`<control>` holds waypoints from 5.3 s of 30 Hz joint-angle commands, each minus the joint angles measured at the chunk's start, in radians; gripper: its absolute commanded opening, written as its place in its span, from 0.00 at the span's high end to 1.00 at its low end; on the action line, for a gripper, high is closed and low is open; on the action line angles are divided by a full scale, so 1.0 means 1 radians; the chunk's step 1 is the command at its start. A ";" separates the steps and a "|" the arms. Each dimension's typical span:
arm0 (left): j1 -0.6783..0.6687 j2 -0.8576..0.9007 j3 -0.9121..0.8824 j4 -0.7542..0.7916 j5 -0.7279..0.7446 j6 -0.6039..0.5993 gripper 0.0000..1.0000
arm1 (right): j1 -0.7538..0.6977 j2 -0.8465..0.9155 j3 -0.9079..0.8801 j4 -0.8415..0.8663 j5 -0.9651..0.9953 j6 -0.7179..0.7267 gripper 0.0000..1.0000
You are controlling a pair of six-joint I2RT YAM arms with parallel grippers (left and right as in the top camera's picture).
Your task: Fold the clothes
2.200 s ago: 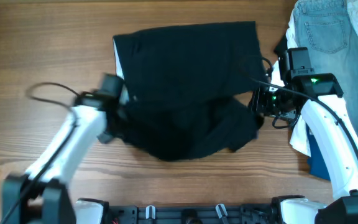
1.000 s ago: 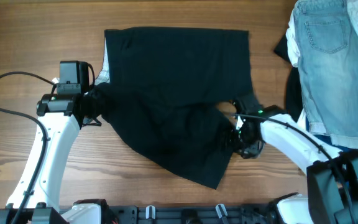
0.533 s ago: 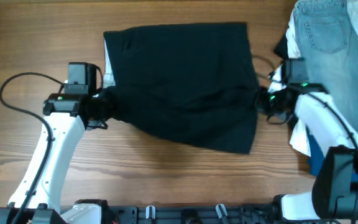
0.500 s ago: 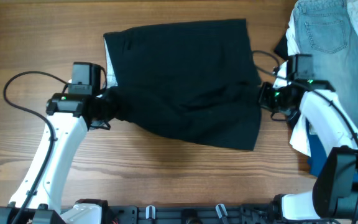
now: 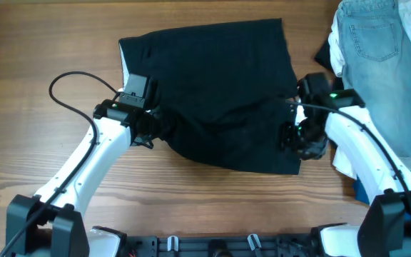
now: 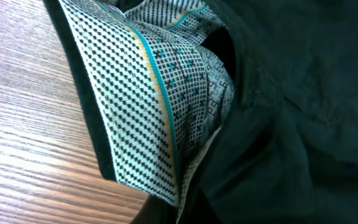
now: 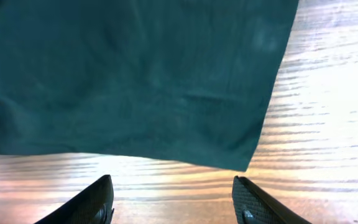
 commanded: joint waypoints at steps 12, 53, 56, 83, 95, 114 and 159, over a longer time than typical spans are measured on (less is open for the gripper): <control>0.048 0.003 0.005 -0.118 -0.039 -0.002 0.96 | 0.029 0.061 -0.282 0.287 0.071 0.179 0.43; 0.080 -0.282 0.117 -0.483 -0.595 -0.410 0.96 | 0.059 0.344 0.320 0.737 -0.161 -0.229 0.95; 0.081 -0.193 0.117 -0.417 -0.684 -0.422 0.96 | 0.096 0.404 0.320 0.851 -0.149 -0.245 0.96; 0.217 0.035 0.158 0.056 0.001 0.393 0.00 | 0.167 0.387 0.333 0.877 -0.200 -0.324 0.00; 0.144 0.409 0.158 0.247 -0.050 0.577 0.23 | 0.164 0.388 0.331 0.815 -0.110 -0.261 0.00; 0.413 0.407 0.193 0.376 0.044 0.364 0.00 | 0.166 0.388 0.331 0.813 -0.213 -0.324 0.00; 0.481 0.327 0.135 -0.094 0.263 0.394 0.01 | -0.076 0.468 0.342 0.589 -0.199 -0.196 0.15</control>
